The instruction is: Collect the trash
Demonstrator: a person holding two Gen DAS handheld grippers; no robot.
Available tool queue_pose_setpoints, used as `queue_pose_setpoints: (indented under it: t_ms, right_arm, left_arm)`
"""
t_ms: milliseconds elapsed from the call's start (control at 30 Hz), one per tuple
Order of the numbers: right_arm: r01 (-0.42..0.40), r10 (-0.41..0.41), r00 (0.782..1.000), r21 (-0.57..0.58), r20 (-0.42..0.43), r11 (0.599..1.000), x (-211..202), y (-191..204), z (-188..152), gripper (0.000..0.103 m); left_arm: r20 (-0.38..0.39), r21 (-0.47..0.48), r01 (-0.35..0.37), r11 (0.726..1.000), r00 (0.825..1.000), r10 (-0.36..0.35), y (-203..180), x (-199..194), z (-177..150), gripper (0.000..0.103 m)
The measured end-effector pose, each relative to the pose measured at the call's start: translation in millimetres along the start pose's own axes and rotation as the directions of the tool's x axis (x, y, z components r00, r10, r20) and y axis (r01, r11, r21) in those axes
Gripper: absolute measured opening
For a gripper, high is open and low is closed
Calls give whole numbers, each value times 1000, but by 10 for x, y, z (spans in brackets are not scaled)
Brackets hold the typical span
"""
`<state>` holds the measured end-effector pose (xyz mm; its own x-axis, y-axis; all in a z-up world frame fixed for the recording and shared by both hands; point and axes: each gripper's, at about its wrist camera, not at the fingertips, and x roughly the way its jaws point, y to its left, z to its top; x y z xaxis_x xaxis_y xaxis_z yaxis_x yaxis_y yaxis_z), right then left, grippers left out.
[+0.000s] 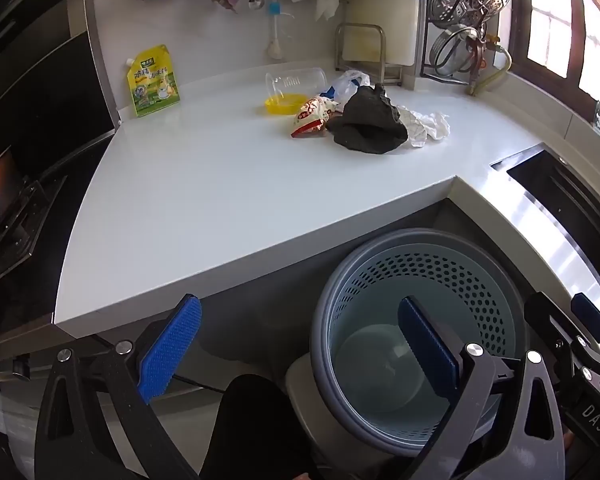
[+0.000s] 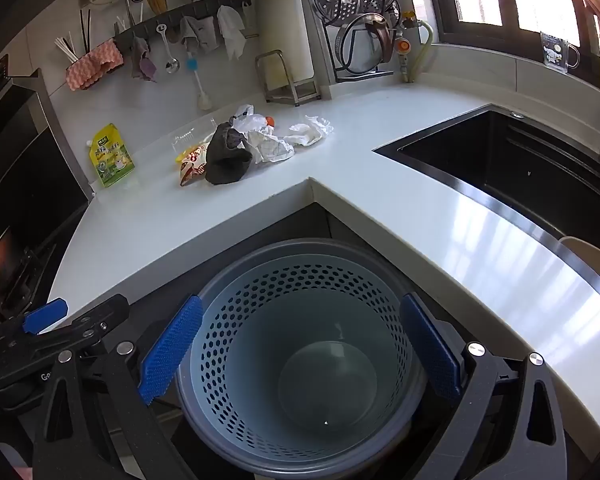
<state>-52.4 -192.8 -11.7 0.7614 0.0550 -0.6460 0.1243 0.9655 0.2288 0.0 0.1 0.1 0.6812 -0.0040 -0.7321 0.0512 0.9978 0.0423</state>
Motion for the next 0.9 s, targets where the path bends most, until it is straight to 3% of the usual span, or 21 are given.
queue_pose_setpoints:
  t_ms: [900]
  right_arm:
    - [0,0,1000,1,9,1000,-17,-10,3,94]
  left_arm:
    - [8,-2,-2,1000,1000,2,-6,-38,12,97]
